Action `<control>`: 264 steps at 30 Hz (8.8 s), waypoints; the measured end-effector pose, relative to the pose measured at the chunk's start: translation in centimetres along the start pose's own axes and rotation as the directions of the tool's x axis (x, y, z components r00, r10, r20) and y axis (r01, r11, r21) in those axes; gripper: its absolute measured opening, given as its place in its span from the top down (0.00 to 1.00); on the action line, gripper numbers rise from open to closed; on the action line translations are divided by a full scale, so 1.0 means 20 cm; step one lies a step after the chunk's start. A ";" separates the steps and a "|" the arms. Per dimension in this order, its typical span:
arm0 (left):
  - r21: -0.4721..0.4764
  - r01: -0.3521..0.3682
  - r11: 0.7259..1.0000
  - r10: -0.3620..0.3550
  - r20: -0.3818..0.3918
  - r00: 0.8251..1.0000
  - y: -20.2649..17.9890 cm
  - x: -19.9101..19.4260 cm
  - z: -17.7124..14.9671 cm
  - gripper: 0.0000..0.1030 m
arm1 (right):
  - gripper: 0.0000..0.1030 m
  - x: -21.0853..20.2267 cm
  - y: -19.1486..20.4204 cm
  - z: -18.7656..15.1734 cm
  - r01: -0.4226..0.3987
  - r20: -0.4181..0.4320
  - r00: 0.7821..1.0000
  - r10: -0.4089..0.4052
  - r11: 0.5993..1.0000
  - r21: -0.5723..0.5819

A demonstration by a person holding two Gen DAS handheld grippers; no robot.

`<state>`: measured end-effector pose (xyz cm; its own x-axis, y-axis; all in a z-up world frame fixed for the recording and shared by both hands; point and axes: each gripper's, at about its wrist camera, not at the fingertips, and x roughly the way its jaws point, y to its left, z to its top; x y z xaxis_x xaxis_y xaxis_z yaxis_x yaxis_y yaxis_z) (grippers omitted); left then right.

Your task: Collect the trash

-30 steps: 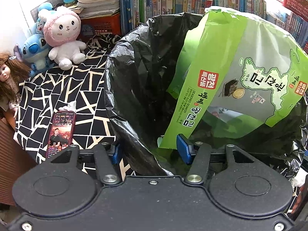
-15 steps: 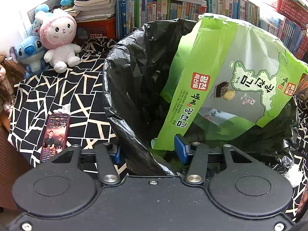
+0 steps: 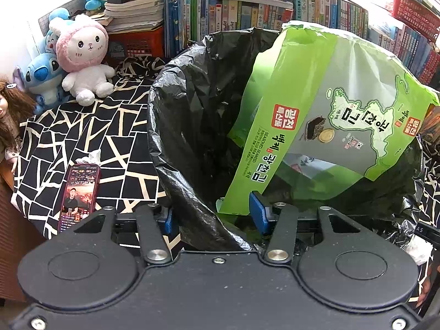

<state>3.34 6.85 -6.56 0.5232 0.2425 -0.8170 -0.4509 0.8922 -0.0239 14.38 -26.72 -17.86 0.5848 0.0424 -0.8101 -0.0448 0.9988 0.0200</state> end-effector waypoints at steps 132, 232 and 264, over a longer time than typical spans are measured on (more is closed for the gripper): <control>-0.062 -0.021 0.998 0.018 -0.049 0.999 0.01 0.08 0.02 0.59 | 0.05 -0.71 0.27 0.39 -0.294 0.190 0.938 0.289 0.956 -0.004; -0.018 -0.028 0.999 0.027 -0.055 0.998 -0.01 0.13 0.01 0.52 | 0.43 -0.81 0.69 0.30 -0.504 0.235 0.797 0.557 0.826 -0.252; -0.016 -0.035 0.999 0.034 -0.065 0.997 -0.02 0.15 0.01 0.51 | 0.15 -0.23 -0.06 -0.22 0.058 0.076 0.995 -0.066 0.993 0.101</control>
<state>5.16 7.21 -8.86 0.4595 0.2470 -0.8531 -0.4801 0.8772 -0.0046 8.17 -28.26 -16.86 0.6460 -0.0213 -0.7631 0.0713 0.9969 0.0325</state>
